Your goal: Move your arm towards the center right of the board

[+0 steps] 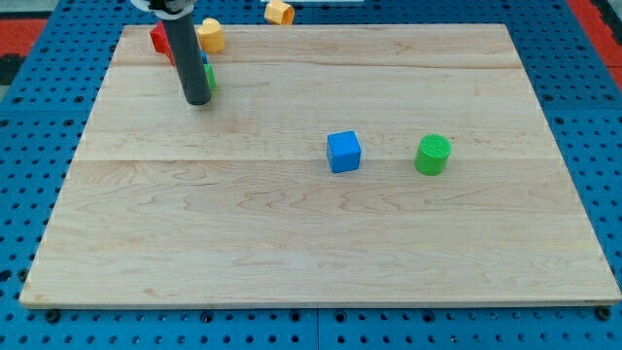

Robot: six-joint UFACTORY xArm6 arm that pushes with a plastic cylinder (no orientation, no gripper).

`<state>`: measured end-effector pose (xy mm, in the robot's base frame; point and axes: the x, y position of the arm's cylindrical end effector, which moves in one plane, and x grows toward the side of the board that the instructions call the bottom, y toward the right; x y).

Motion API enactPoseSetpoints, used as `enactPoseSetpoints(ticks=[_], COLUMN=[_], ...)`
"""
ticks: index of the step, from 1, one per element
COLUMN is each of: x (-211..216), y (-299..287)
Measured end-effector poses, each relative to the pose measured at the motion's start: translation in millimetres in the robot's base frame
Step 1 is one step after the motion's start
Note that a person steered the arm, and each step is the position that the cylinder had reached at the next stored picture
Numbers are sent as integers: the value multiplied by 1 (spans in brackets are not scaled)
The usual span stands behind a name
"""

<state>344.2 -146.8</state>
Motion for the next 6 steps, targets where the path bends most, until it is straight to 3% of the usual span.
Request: enactPoseSetpoints(ticks=[2, 3, 5, 6], x=[-5, -5, -4, -4], y=[-9, 26, 177, 182])
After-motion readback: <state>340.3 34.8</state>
